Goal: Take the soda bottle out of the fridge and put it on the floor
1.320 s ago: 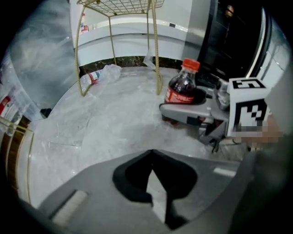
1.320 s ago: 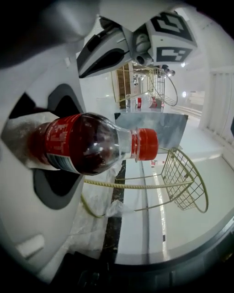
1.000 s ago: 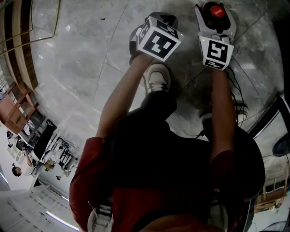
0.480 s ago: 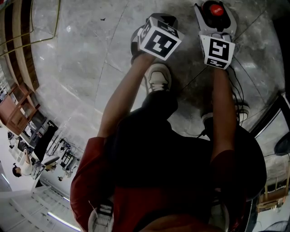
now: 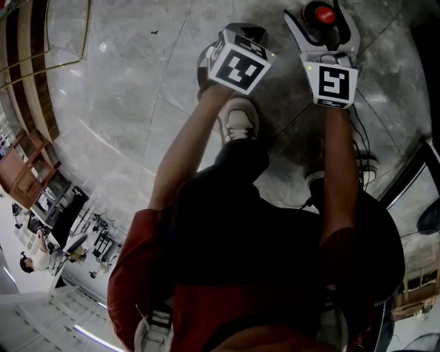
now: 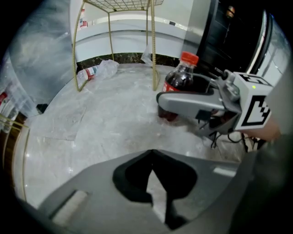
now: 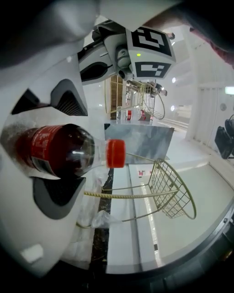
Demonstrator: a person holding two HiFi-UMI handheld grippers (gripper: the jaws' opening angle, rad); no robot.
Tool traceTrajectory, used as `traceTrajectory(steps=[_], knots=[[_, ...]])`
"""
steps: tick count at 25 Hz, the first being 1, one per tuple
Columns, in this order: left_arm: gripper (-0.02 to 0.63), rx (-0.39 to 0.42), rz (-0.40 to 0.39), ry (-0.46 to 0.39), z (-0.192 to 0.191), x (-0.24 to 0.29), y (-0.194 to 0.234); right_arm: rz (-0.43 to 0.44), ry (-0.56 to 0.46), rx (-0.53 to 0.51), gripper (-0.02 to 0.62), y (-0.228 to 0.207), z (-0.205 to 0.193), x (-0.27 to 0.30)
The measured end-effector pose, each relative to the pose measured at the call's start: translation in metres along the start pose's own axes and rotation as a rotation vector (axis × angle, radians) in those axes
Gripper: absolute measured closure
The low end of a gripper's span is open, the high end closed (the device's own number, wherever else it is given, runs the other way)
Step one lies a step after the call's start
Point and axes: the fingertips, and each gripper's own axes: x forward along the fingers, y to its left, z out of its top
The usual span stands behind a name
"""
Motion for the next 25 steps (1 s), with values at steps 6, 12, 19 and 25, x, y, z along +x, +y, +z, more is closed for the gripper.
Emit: traceTrajectory(steps=[6, 12, 19, 25], knots=[[0.606, -0.002, -0.002, -0.012, 0.002, -0.002, 0.0, 0.011, -0.076, -0.122, 0.189, 0.008, 0.031, -0.004], [0.606, -0.01, 0.0, -0.035, 0.008, -0.007, 0.0, -0.01, -0.152, -0.126, 0.189, 0.007, 0.066, -0.015], [0.606, -0.015, 0.013, -0.069, 0.02, -0.018, 0.004, -0.051, -0.274, -0.198, 0.189, -0.003, 0.127, -0.031], [0.606, -0.014, 0.024, -0.097, 0.029, -0.026, 0.008, -0.104, -0.335, -0.185, 0.19, -0.016, 0.153, -0.038]])
